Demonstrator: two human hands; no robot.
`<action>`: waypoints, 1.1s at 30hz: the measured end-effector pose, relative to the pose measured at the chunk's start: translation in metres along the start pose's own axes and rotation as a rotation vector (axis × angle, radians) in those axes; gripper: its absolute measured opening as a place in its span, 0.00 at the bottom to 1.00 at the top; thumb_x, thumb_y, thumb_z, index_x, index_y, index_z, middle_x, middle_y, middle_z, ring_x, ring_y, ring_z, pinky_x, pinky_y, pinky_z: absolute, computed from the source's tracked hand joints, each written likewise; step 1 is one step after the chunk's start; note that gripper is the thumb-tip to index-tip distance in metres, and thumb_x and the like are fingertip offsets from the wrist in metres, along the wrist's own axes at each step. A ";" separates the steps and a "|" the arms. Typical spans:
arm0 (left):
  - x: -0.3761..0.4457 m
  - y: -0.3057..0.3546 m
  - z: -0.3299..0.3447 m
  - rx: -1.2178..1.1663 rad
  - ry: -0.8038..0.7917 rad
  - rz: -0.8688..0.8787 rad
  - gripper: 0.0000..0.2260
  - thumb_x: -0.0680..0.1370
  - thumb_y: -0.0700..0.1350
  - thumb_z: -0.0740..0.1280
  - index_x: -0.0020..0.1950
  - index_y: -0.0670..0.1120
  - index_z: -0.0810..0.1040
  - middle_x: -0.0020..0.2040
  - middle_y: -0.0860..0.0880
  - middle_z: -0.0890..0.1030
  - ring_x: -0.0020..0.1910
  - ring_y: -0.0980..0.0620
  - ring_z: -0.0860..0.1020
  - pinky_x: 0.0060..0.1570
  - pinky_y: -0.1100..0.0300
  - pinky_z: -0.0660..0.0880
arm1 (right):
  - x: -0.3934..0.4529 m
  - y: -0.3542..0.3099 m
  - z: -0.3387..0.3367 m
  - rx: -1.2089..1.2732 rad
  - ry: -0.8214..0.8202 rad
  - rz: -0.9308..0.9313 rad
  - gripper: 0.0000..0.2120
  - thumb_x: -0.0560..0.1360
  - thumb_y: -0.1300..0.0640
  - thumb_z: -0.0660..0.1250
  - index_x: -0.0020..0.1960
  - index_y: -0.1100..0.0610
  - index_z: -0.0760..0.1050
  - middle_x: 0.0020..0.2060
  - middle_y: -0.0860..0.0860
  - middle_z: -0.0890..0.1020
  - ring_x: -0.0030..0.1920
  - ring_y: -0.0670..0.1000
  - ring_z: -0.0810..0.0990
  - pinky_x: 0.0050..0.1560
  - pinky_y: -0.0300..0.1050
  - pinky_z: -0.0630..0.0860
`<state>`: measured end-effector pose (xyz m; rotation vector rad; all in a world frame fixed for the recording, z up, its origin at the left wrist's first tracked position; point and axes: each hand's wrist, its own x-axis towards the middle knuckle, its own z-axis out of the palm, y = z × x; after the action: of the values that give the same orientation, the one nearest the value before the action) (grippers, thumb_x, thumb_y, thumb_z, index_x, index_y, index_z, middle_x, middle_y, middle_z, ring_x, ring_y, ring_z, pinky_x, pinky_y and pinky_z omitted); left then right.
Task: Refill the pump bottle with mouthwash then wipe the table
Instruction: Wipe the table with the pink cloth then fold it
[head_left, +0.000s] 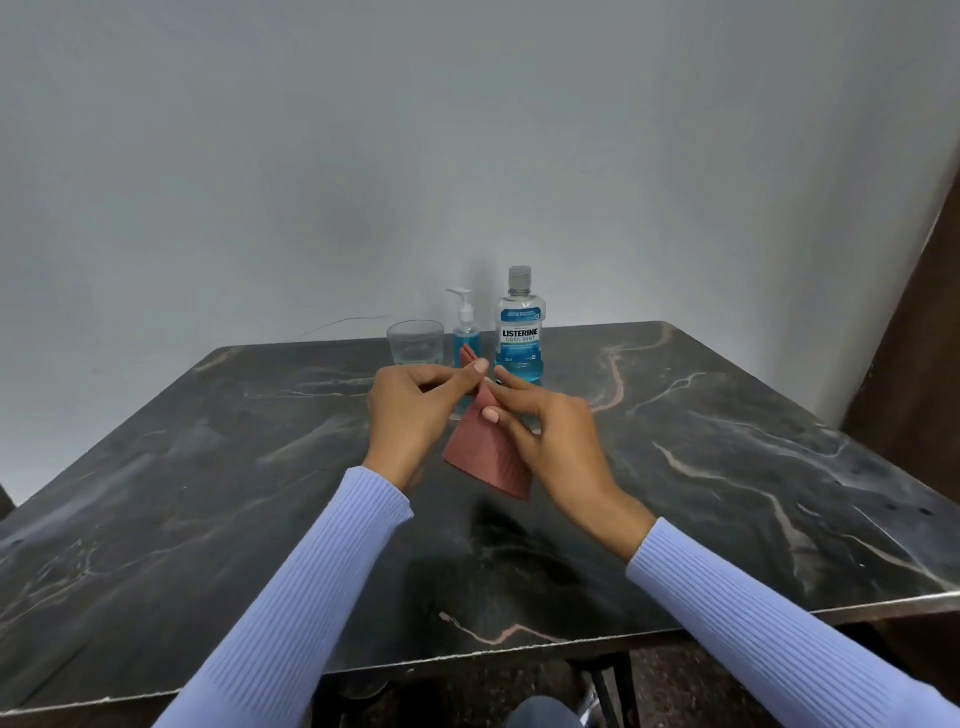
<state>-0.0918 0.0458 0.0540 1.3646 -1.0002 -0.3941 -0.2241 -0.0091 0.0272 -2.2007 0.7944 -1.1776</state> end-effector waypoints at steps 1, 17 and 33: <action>0.001 0.001 -0.001 -0.033 0.010 -0.005 0.03 0.68 0.47 0.76 0.39 0.49 0.86 0.33 0.55 0.85 0.31 0.66 0.79 0.36 0.71 0.74 | 0.001 0.000 0.002 -0.052 0.019 -0.026 0.16 0.75 0.53 0.67 0.63 0.46 0.75 0.67 0.47 0.74 0.67 0.46 0.71 0.67 0.46 0.70; 0.009 0.005 -0.032 -0.075 0.107 0.022 0.05 0.70 0.39 0.74 0.44 0.46 0.84 0.41 0.50 0.85 0.40 0.57 0.84 0.39 0.70 0.78 | 0.022 0.015 0.016 0.332 -0.051 0.350 0.17 0.67 0.59 0.76 0.54 0.60 0.79 0.48 0.53 0.84 0.49 0.49 0.82 0.48 0.40 0.78; 0.078 -0.042 -0.116 0.150 0.340 -0.012 0.10 0.70 0.38 0.75 0.36 0.53 0.82 0.36 0.57 0.82 0.39 0.61 0.80 0.43 0.66 0.73 | 0.088 -0.016 0.097 0.391 -0.108 0.408 0.09 0.65 0.65 0.77 0.42 0.62 0.79 0.38 0.58 0.84 0.35 0.51 0.84 0.34 0.40 0.81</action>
<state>0.0538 0.0504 0.0554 1.5122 -0.7503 -0.0899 -0.0971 -0.0435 0.0391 -1.6702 0.8361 -0.9115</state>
